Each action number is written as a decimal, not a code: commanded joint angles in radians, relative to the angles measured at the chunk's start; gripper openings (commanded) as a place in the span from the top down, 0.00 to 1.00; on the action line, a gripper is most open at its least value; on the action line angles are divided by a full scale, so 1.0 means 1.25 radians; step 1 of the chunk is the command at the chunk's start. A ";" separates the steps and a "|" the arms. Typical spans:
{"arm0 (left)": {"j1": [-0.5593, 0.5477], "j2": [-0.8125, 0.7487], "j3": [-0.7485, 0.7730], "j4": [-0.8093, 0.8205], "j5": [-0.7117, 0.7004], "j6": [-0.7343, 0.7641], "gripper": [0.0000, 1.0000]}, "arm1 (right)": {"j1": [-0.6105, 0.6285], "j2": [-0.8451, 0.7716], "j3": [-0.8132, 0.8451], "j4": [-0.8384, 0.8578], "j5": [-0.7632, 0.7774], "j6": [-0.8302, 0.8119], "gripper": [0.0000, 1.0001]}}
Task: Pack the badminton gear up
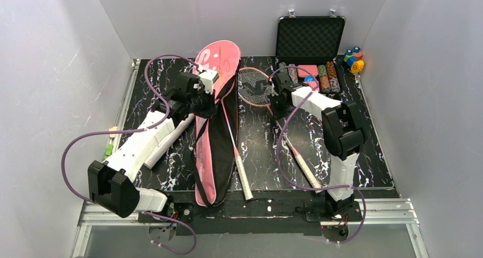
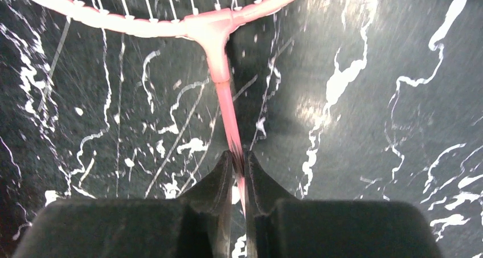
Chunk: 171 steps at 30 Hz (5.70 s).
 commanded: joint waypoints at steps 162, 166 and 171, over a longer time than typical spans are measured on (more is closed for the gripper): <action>0.009 0.009 0.002 0.014 0.095 0.014 1.00 | 0.574 -0.446 -0.423 0.281 0.011 0.464 0.44; 0.009 0.006 0.000 0.013 0.095 0.015 1.00 | 0.578 -0.389 -0.390 0.270 0.015 0.445 0.46; 0.010 0.004 0.000 0.012 0.100 0.011 1.00 | 0.578 -0.331 -0.339 0.260 0.033 0.414 0.50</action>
